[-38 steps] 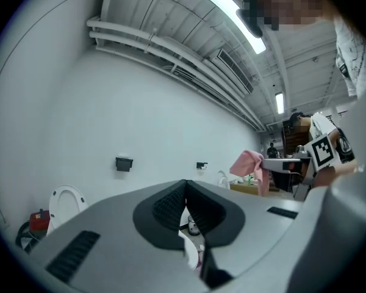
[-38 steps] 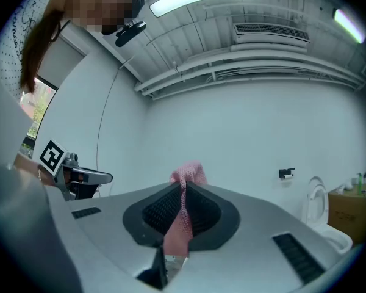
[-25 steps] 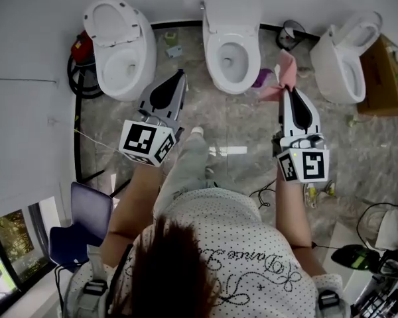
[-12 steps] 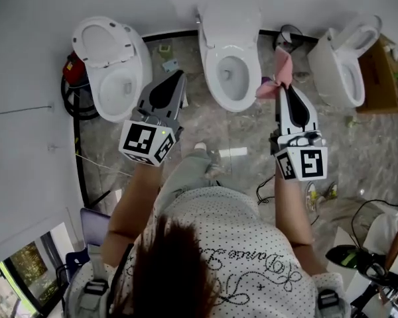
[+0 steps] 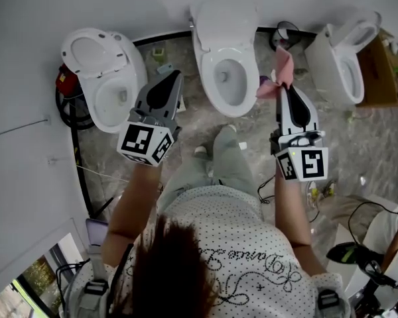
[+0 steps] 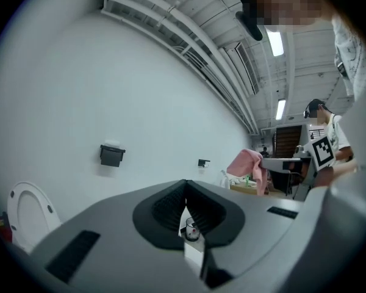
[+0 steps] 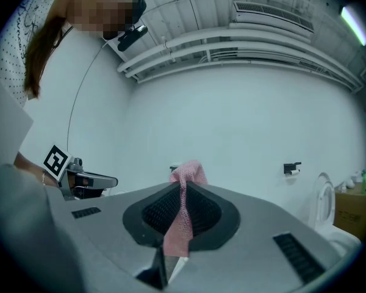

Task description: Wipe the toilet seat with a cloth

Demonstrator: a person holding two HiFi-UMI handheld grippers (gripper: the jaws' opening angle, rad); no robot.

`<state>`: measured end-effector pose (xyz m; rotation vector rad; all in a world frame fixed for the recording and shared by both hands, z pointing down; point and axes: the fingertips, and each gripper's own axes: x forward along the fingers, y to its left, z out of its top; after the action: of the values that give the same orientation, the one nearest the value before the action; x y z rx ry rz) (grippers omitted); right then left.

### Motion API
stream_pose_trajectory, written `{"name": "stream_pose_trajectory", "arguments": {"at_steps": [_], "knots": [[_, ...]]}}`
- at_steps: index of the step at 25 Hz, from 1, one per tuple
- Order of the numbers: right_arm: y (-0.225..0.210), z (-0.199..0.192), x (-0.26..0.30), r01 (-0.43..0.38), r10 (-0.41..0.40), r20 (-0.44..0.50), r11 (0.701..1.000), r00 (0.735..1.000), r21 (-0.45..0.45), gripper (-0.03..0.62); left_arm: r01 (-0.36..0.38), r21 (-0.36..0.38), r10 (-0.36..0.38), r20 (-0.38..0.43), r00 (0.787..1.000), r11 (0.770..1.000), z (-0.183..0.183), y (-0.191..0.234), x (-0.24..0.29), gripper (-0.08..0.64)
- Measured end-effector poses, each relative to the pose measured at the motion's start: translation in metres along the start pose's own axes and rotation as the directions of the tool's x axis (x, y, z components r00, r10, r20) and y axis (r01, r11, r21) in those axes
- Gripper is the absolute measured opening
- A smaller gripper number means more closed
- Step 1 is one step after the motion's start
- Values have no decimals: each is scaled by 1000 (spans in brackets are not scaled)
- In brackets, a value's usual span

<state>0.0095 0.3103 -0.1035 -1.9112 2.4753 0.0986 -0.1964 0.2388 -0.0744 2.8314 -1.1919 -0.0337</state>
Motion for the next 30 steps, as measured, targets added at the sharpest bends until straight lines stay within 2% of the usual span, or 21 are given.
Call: {"name": "stream_pose_trajectory", "arguments": {"at_steps": [4, 11, 16, 20, 27, 30], "knots": [[-24, -8, 34, -27, 27, -4, 1000, 1000, 13, 41, -24, -4, 24, -8, 1000, 1000, -3, 13, 32, 5], [-82, -16, 120, -147, 147, -12, 989, 989, 2, 41, -114, -8, 113, -19, 993, 994, -6, 40, 113, 5], [-115, -36, 177, -259, 260, -52, 966, 964, 10, 41, -189, -6, 189, -29, 982, 982, -11, 61, 169, 5], [-140, -61, 209, -315, 317, -88, 948, 944, 46, 41, -226, -14, 226, -37, 973, 974, -20, 70, 204, 5], [-147, -100, 245, -371, 381, -155, 924, 912, 87, 41, -266, -49, 261, -95, 961, 963, -46, 87, 231, 5], [-141, -116, 255, -375, 388, -183, 921, 903, 104, 41, -253, -83, 244, -109, 964, 964, -57, 98, 239, 5]]}}
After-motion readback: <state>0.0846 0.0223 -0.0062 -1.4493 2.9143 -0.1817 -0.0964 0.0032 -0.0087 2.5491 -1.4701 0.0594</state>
